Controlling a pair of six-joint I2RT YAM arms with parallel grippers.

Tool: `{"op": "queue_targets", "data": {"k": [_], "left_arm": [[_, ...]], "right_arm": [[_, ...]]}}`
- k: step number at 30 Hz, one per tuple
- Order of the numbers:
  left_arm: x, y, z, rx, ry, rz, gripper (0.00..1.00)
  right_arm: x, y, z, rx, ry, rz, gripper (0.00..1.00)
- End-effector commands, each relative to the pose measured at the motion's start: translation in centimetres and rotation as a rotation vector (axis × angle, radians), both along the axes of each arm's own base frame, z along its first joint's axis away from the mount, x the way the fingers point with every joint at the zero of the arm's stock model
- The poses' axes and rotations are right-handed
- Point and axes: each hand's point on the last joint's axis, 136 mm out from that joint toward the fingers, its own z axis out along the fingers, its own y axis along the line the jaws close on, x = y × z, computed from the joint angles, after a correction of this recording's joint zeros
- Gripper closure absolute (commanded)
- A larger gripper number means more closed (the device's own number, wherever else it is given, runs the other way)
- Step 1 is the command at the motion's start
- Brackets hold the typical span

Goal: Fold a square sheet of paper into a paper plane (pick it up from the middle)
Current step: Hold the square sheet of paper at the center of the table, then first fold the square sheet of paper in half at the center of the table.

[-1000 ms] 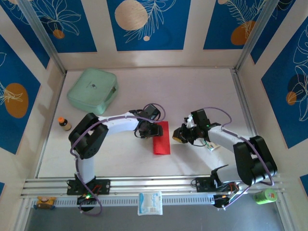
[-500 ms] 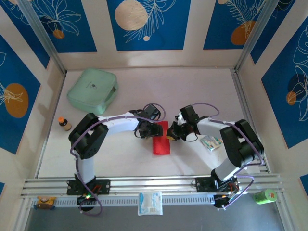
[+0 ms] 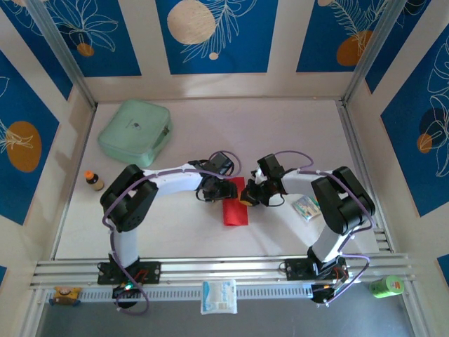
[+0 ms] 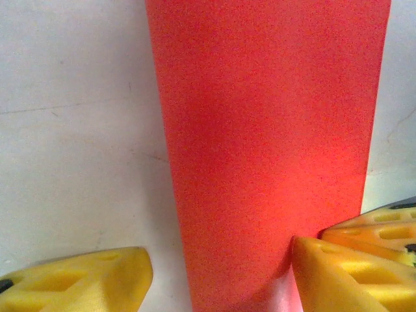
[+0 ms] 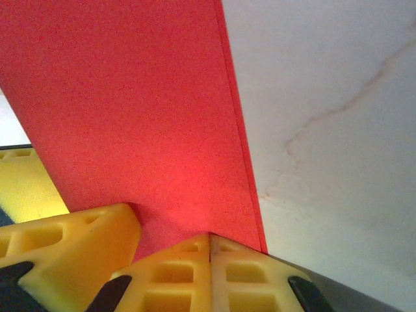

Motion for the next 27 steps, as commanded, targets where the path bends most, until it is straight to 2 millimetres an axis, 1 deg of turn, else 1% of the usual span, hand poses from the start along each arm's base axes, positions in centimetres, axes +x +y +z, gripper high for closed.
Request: {"op": "queue_targets", "data": {"k": [1,4,7,10,13,15,16,17,18,20,23,27], "left_arm": [[-1.7,1.7,-5.1,0.094,0.082,-0.019,0.34],[-1.4,1.4,-4.1,0.075,0.067,-0.017,0.34],[-0.8,1.1,-2.0,0.046,0.023,-0.005,0.32],[-0.1,0.9,1.1,0.0,-0.044,0.014,0.3],[0.7,1.0,4.7,-0.062,-0.13,0.03,0.3],[1.1,1.3,6.7,-0.109,-0.187,0.038,0.3],[1.3,1.3,7.5,-0.142,-0.209,0.038,0.32],[1.5,1.2,8.2,-0.187,-0.227,0.032,0.35],[1.7,1.0,8.7,-0.239,-0.238,0.022,0.41],[1.9,0.6,9.4,-0.335,-0.245,0.008,0.51],[2.1,-0.1,9.5,-0.455,-0.22,-0.007,0.68],[2.0,-1.8,9.3,-0.588,-0.167,-0.05,0.9]], "right_arm": [[-2.7,-2.2,-3.6,-0.136,0.078,0.031,0.96],[-2.9,-2.9,-3.9,-0.168,0.066,0.06,0.96],[-2.3,-2.6,-3.3,-0.146,0.026,0.096,0.95],[-1.5,-2.0,-2.7,-0.12,-0.006,0.133,0.95],[-1.1,-1.7,-2.5,-0.115,-0.018,0.16,0.95],[-0.8,-1.5,-2.4,-0.108,-0.034,0.173,0.96],[-0.7,-1.4,-2.3,-0.099,-0.045,0.182,0.96],[-0.6,-1.3,-2.2,-0.097,-0.053,0.186,0.96],[-0.4,-1.3,-2.1,-0.097,-0.061,0.187,0.96],[-0.4,-1.3,-2.1,-0.096,-0.059,0.186,0.96],[-0.5,-1.4,-2.4,-0.097,-0.041,0.181,0.97],[-0.5,-1.6,-2.5,-0.099,-0.016,0.166,0.98]]}}
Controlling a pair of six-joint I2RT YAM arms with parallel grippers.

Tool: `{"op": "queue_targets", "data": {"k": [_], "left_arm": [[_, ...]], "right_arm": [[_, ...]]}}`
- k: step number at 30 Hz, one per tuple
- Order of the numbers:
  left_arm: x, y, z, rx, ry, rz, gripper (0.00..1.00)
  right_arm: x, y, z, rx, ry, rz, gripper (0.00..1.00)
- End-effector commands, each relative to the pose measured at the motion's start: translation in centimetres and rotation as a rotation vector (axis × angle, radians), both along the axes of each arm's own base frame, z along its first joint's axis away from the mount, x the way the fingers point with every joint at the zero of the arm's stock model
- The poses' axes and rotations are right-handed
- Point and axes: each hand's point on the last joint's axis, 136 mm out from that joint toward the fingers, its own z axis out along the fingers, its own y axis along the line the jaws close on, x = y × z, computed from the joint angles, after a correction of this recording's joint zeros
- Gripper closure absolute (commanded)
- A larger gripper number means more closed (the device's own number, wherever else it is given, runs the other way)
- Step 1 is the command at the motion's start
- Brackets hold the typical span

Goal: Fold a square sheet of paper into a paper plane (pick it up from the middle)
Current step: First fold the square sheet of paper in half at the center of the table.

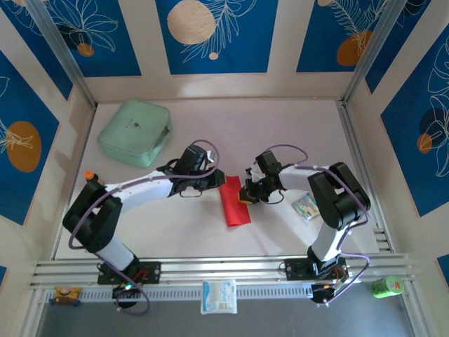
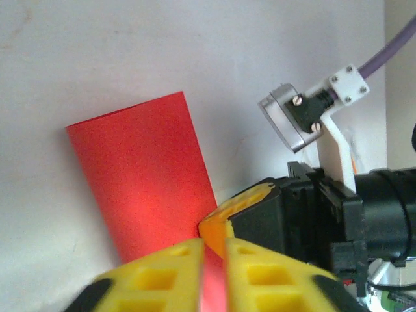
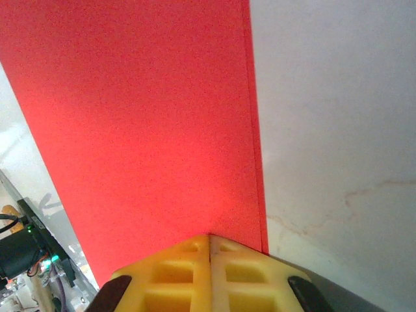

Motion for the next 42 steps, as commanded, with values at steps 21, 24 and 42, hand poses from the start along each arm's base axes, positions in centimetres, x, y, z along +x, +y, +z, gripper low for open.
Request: {"op": "queue_targets", "data": {"k": [21,24,42], "left_arm": [[-1.7,-1.8,-5.9,-0.119,0.166,-0.069,1.0],[-2.1,-1.5,-6.8,-0.105,0.178,-0.069,1.0],[-2.4,0.9,-8.4,0.039,0.166,-0.068,1.0]], "right_arm": [[-1.2,-2.5,-2.7,-0.105,0.101,-0.054,1.0],[-1.3,-2.6,-2.7,-0.108,0.105,-0.059,1.0],[-1.7,-3.1,-3.1,-0.131,0.112,-0.077,1.0]]}}
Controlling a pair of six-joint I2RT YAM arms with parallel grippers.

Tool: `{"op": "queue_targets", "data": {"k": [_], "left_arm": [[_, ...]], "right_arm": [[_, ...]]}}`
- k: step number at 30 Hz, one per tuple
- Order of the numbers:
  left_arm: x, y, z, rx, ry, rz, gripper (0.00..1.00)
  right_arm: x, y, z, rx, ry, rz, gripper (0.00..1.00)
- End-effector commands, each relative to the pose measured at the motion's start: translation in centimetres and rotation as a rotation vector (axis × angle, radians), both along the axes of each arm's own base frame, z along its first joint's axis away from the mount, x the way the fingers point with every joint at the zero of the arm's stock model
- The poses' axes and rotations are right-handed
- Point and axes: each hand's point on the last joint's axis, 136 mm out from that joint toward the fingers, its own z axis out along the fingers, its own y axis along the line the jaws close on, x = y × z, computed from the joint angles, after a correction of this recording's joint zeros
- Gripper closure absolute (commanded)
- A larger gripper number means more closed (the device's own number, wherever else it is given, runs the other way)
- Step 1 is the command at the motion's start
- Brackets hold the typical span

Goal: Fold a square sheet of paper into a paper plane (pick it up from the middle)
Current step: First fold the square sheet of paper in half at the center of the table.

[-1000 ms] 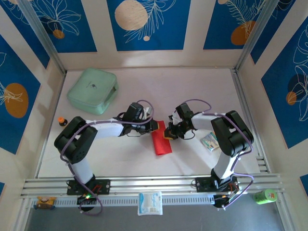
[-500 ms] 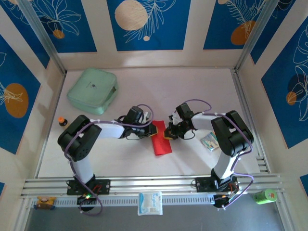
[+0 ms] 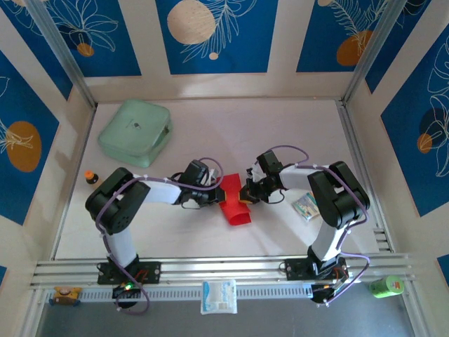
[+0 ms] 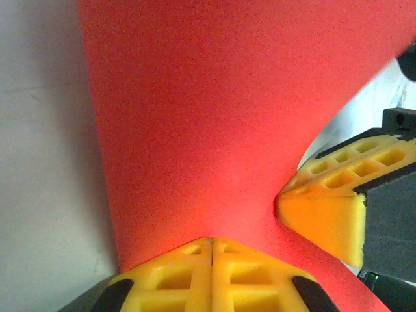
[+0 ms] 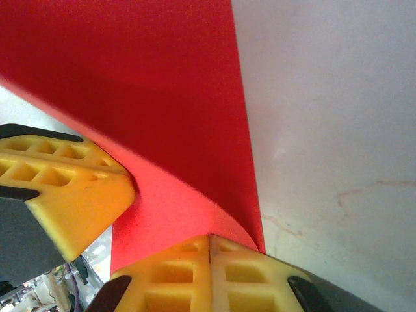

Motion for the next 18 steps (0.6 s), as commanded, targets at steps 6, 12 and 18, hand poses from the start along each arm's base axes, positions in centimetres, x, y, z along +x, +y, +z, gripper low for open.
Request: {"op": "queue_targets", "data": {"k": [6,12,18], "left_arm": [[2.8,-0.3,2.8,-0.012,-0.043,0.006,1.0],[3.9,0.3,0.6,-0.008,0.009,0.015,1.0],[3.6,1.4,-1.8,0.033,0.043,0.025,1.0]], "right_arm": [[-1.7,-2.9,-3.0,-0.153,0.083,-0.053,1.0],[-1.7,-2.8,-2.9,-0.15,0.083,-0.051,1.0],[-1.8,-2.9,-3.0,-0.152,0.086,-0.051,1.0]]}}
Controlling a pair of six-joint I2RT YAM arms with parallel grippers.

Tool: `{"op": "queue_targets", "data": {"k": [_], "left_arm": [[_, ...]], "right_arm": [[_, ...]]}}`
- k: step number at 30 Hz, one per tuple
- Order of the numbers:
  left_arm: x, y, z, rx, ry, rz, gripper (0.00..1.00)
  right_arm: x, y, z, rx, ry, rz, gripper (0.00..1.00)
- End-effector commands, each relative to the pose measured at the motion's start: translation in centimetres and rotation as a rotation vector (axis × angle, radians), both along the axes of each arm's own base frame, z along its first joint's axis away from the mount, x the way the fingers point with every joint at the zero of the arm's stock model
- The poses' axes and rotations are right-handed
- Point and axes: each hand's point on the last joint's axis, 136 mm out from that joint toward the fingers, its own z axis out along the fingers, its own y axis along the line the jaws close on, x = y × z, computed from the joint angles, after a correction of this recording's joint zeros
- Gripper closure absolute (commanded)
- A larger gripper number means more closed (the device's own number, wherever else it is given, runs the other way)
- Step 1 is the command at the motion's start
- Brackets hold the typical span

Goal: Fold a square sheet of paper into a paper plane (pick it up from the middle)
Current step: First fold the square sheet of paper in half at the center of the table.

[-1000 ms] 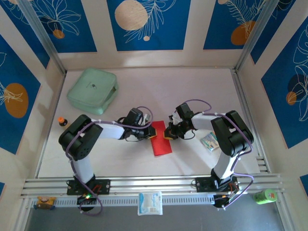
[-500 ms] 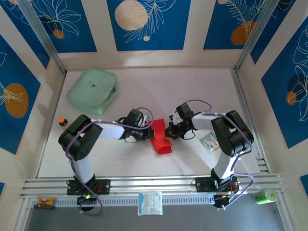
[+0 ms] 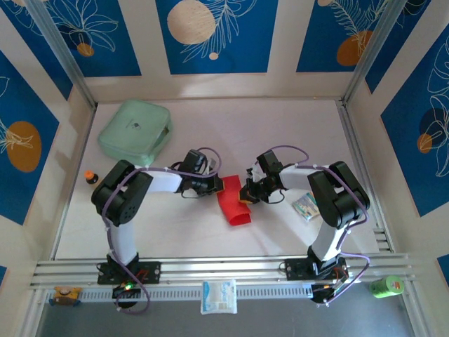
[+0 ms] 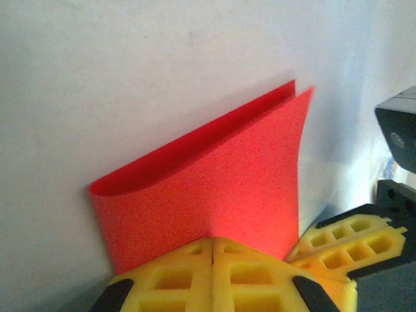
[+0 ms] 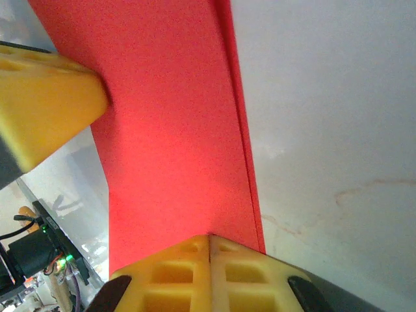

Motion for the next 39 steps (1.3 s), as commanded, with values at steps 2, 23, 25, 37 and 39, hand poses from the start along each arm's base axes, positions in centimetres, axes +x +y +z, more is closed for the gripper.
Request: {"op": "queue_targets", "data": {"k": [2,23,25,37,39], "left_arm": [[-0.7,1.2,-2.4,0.049,0.04,-0.015,1.0],[2.3,1.6,-1.3,0.005,-0.003,-0.029,1.0],[2.6,2.0,-1.7,0.024,-0.002,-0.022,1.0],[6.0,4.4,-1.4,0.112,-0.027,0.072,1.0],[6.4,4.5,-1.2,0.124,-0.024,0.081,1.0]], "right_arm": [[-1.8,-2.9,-3.0,-0.154,0.082,-0.047,1.0],[-1.8,-2.9,-3.0,-0.15,0.082,-0.044,1.0],[-1.9,-2.9,-3.1,-0.152,0.084,-0.046,1.0],[-2.1,-3.1,-3.1,-0.153,0.085,-0.05,1.0],[-2.2,-3.1,-3.1,-0.154,0.087,-0.051,1.0]]}}
